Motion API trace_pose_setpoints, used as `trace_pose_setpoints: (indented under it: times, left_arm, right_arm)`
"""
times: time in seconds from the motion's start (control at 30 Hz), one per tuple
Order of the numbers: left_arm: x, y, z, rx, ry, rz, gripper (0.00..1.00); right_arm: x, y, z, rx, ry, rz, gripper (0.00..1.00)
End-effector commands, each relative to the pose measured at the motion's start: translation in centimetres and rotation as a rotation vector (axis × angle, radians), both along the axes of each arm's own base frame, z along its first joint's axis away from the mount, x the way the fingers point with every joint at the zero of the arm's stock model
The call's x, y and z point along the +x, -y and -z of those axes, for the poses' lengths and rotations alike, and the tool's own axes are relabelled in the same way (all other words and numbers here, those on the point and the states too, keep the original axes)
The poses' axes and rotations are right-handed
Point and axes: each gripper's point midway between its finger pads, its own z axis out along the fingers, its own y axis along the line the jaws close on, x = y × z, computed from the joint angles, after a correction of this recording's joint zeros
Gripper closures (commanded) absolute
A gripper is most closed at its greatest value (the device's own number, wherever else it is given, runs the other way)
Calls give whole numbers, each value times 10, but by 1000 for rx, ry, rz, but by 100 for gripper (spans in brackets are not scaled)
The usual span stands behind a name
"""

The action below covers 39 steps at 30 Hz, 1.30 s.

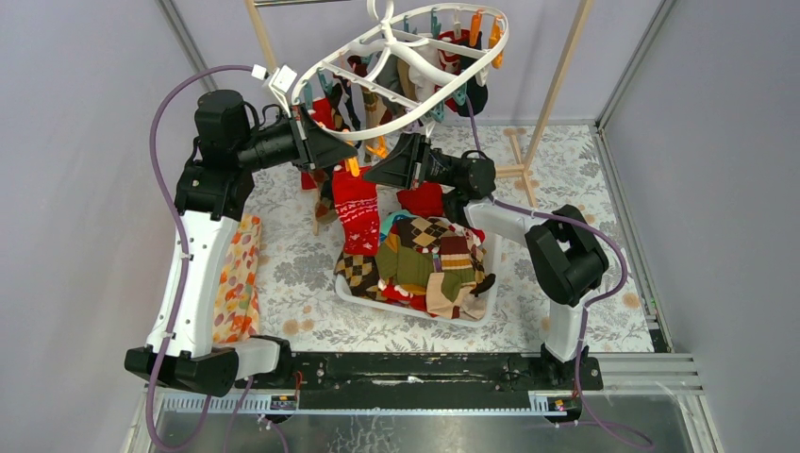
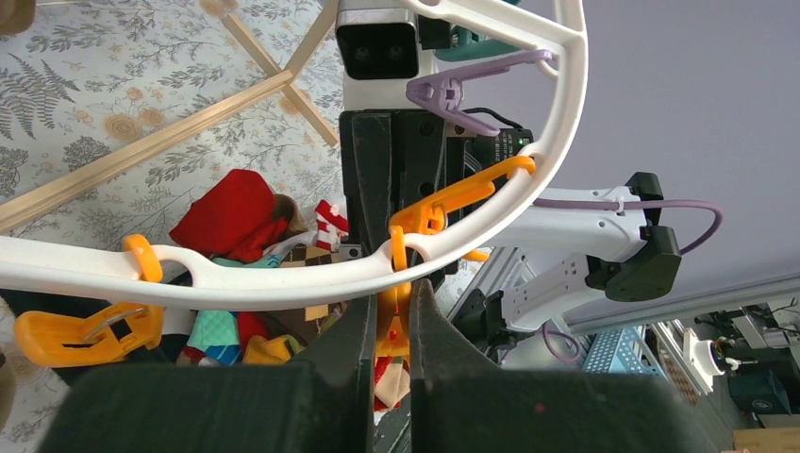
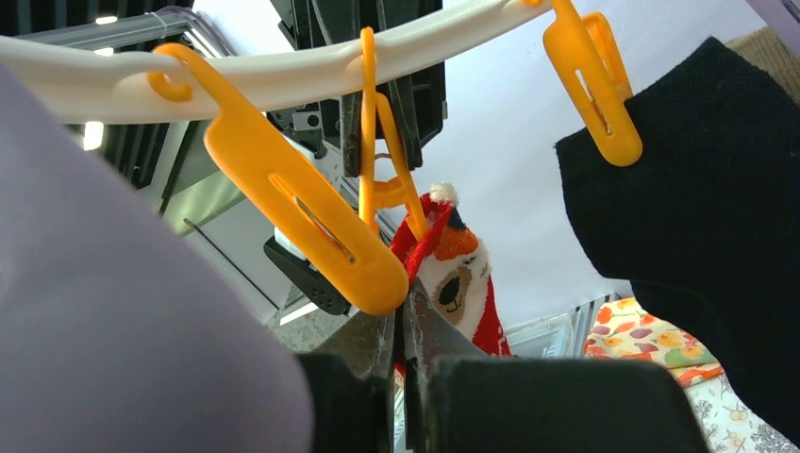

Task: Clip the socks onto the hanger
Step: Clamp the sock onto the hanger.

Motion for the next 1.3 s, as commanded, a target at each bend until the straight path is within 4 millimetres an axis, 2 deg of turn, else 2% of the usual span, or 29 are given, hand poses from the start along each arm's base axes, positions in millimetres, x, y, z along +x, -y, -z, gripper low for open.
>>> trace_pose_setpoints:
  times: [0.0, 0.6, 0.83, 0.9, 1.0, 1.27]
  left_arm:
    - [-11, 4, -10, -22, 24, 54, 100]
    - [-11, 4, -13, -22, 35, 57, 100]
    - [-10, 3, -12, -16, 41, 47, 100]
    - [-9, 2, -11, -13, 43, 44, 95]
    - [-9, 2, -12, -12, 49, 41, 82]
    - [-6, 1, -12, -11, 49, 24, 64]
  right_arm:
    - [-13, 18, -44, 154, 150, 31, 100]
    - [-11, 22, -57, 195, 154, 56, 100]
    - [-6, 22, -57, 204, 141, 77, 100]
    - [-7, 22, -57, 200, 145, 68, 100]
    - [-9, 21, -56, 194, 147, 61, 100]
    - [-10, 21, -55, 185, 149, 48, 99]
